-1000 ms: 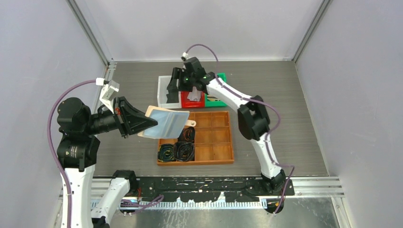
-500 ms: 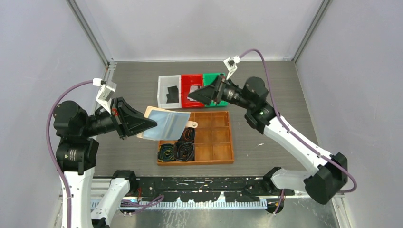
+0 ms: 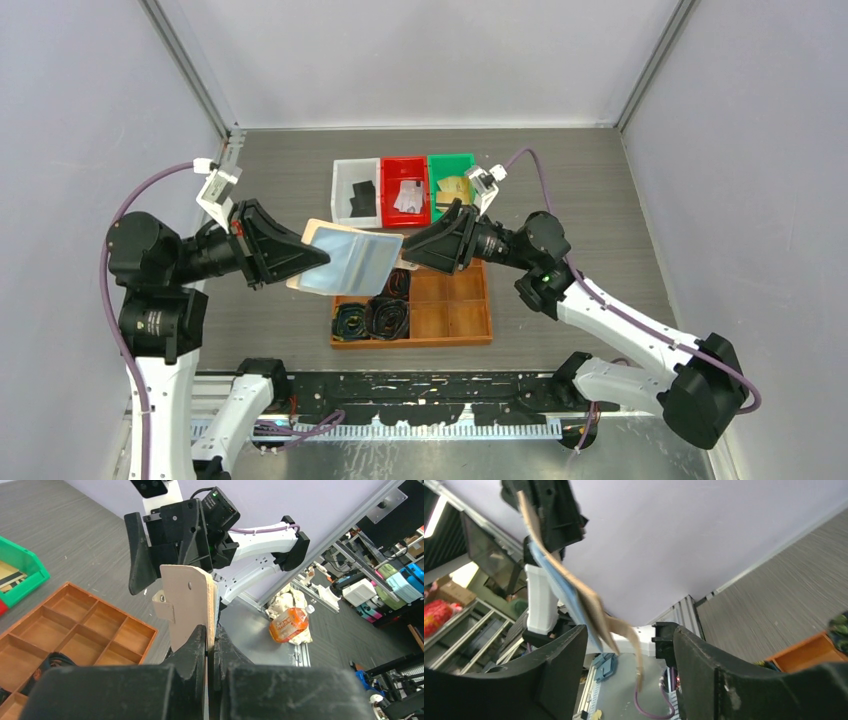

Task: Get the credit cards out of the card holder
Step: Remove the credit card from the card holder.

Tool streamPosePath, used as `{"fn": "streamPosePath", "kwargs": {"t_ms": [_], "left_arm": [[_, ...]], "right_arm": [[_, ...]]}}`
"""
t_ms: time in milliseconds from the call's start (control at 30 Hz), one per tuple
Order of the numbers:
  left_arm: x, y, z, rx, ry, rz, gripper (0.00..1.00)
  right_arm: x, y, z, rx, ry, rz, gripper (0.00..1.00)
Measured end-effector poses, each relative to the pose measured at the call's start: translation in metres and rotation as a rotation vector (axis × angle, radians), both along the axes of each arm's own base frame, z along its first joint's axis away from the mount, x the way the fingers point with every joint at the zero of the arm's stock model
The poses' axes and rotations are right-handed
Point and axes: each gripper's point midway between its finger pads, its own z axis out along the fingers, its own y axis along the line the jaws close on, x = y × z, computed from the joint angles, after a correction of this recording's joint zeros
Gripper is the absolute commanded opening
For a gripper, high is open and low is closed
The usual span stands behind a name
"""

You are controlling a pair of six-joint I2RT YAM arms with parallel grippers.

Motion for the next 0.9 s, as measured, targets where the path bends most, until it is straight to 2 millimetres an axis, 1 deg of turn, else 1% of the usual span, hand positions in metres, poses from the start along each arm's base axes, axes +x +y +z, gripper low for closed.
{"fn": "streamPosePath", "kwargs": {"t_ms": [67, 167, 333, 400, 500, 633, 667, 733, 767, 833, 900], "left_arm": [[0.002, 0.0, 0.001, -0.005, 0.01, -0.001, 0.0], [0.006, -0.001, 0.003, -0.011, 0.022, -0.002, 0.0], [0.012, -0.001, 0.002, -0.014, 0.042, -0.002, 0.0], [0.014, -0.001, 0.002, -0.015, 0.046, -0.002, 0.0], [0.015, -0.001, 0.002, -0.017, 0.054, -0.001, 0.0], [0.014, -0.001, 0.003, -0.021, 0.06, -0.002, 0.0], [0.015, -0.001, 0.004, -0.022, 0.06, -0.002, 0.0], [0.015, -0.001, 0.005, -0.024, 0.056, -0.002, 0.0], [0.015, -0.001, 0.006, -0.026, 0.059, -0.002, 0.0], [0.015, -0.001, 0.007, -0.029, 0.058, -0.003, 0.0], [0.015, -0.001, 0.008, -0.031, 0.057, -0.003, 0.0]], "right_arm": [[-0.009, 0.004, 0.008, 0.033, -0.029, 0.034, 0.61], [-0.018, 0.008, 0.013, 0.059, -0.047, 0.071, 0.51], [-0.024, 0.011, 0.017, 0.083, -0.058, 0.099, 0.37], [-0.024, 0.011, 0.019, 0.089, -0.058, 0.1, 0.34], [-0.024, 0.011, 0.02, 0.096, -0.053, 0.097, 0.32], [-0.02, 0.013, 0.017, 0.09, -0.037, 0.089, 0.27], [-0.018, 0.014, 0.014, 0.083, -0.028, 0.085, 0.28], [-0.014, 0.016, 0.009, 0.066, -0.008, 0.076, 0.41], [-0.013, 0.017, 0.007, 0.06, 0.0, 0.072, 0.44], [-0.009, 0.019, 0.003, 0.047, 0.015, 0.063, 0.45], [-0.007, 0.02, 0.003, 0.044, 0.019, 0.056, 0.49]]}}
